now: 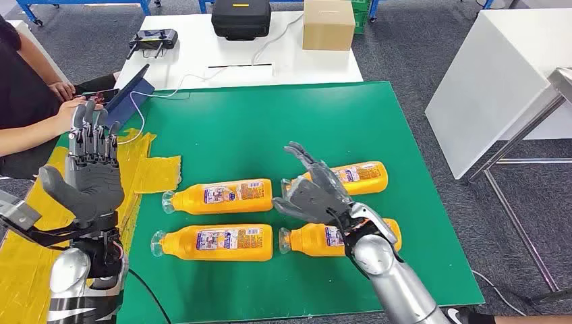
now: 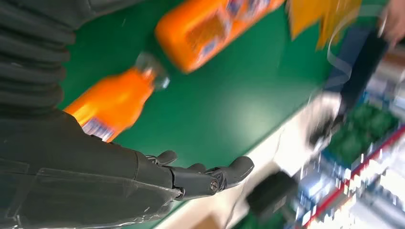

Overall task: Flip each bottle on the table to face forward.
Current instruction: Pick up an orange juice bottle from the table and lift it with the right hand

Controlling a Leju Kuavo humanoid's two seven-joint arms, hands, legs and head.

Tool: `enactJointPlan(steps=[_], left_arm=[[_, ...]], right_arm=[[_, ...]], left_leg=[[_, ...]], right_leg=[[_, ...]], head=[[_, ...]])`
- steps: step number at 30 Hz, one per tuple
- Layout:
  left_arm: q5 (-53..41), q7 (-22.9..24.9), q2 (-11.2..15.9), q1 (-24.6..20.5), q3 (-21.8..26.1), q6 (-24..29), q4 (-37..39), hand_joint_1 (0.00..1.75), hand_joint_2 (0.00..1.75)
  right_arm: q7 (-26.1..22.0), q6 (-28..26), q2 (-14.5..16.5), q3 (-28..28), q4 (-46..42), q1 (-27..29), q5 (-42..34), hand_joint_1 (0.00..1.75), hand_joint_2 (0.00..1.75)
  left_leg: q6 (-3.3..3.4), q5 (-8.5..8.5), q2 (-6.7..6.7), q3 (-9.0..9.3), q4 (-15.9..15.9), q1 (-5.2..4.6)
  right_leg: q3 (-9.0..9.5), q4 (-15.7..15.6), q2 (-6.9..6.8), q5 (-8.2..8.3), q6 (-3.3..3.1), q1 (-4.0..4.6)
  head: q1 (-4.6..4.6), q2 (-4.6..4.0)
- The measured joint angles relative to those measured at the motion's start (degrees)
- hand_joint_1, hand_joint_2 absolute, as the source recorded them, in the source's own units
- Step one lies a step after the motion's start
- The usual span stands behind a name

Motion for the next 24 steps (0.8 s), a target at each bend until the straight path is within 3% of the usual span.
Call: enactJointPlan(steps=[7, 24], left_arm=[[0.30, 0.36, 0.01, 0.00, -0.38, -0.04, 1.91, 0.00, 0.00], [-0.04, 1.26, -0.25, 0.39, -1.88, -0.36, 2.53, 0.00, 0.00]], right_arm=[[0.07, -0.28, 0.78, 4.62, 1.63, -1.19, -1.05, 0.00, 1.75], [2.49, -0.40, 2.24, 9.55, 4.54, -2.86, -0.30, 0.00, 1.75]], left_leg=[[0.00, -0.01, -0.02, -0.05, 0.00, 0.00], [0.01, -0.01, -0.02, -0.06, 0.00, 0.00]], right_leg=[[-0.02, 0.00, -0.01, -0.01, 0.00, -0.01], [-0.03, 0.00, 0.00, 0.00, 0.00, 0.00]], head=[[0.01, 0.00], [0.01, 0.01]])
